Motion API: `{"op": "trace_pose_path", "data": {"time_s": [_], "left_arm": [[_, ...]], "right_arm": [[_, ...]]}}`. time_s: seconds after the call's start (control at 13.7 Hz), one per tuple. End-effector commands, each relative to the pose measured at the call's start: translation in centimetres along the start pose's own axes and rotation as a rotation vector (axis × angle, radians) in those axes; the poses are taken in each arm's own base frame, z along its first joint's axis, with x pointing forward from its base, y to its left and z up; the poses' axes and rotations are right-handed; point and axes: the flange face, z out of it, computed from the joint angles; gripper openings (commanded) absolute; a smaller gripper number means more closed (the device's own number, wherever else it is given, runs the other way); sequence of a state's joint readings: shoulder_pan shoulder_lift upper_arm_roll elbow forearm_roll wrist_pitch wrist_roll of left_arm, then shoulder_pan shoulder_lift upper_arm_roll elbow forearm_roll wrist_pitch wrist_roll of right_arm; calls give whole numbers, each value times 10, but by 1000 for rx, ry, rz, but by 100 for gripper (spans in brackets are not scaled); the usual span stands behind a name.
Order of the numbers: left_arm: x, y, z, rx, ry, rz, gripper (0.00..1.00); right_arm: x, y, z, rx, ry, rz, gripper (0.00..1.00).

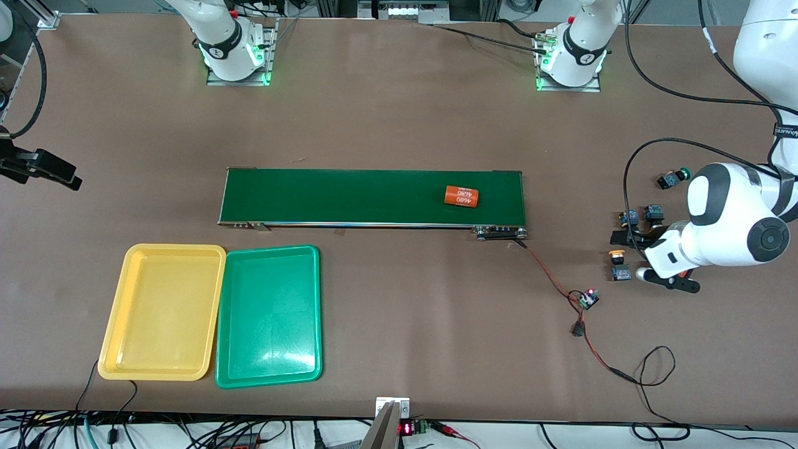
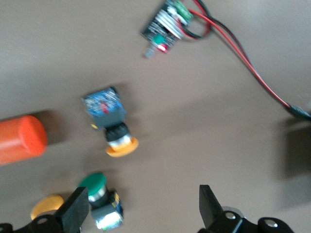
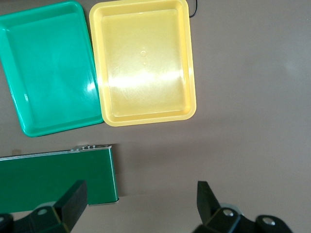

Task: Sort buttons by color to trays
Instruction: 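Move the left gripper back to the yellow-capped push button, then grasp the yellow-capped button by its blue base with the left gripper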

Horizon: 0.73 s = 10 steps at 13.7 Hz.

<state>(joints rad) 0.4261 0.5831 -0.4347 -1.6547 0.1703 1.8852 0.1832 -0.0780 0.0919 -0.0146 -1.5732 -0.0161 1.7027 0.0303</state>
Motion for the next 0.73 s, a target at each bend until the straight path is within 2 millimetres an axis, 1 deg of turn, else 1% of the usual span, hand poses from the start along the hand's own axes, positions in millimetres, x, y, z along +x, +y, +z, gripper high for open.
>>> {"op": "trace_pose_path", "data": {"time_s": [0.0, 0.07, 0.15, 0.22, 0.29, 0.36, 0.44, 0.51, 0.66], "left_arm": [[8, 20, -14, 7, -53, 16, 100], [9, 14, -11, 13, -48, 10, 100], [13, 5, -13, 19, -2, -7, 100], [11, -18, -10, 17, 41, -46, 100], [10, -31, -2, -1, 50, -69, 100], [13, -32, 5, -13, 47, -89, 100], [14, -31, 4, -8, 56, -124, 100], [17, -28, 8, -6, 54, -159, 100], [22, -29, 23, -17, 56, -177, 100]], "right_arm": [[-1, 0, -7, 9, 7, -2, 100], [-1, 1, -6, 9, 5, 1, 100], [-1, 1, -6, 9, 5, 0, 100], [-1, 1, -6, 9, 5, 1, 100], [-1, 0, -6, 10, 5, -2, 100], [-1, 0, -6, 10, 3, -2, 100], [-1, 0, -6, 10, 2, -2, 100], [-1, -1, -5, 11, 0, -6, 100], [-1, -2, -4, 10, -4, -15, 100]]}}
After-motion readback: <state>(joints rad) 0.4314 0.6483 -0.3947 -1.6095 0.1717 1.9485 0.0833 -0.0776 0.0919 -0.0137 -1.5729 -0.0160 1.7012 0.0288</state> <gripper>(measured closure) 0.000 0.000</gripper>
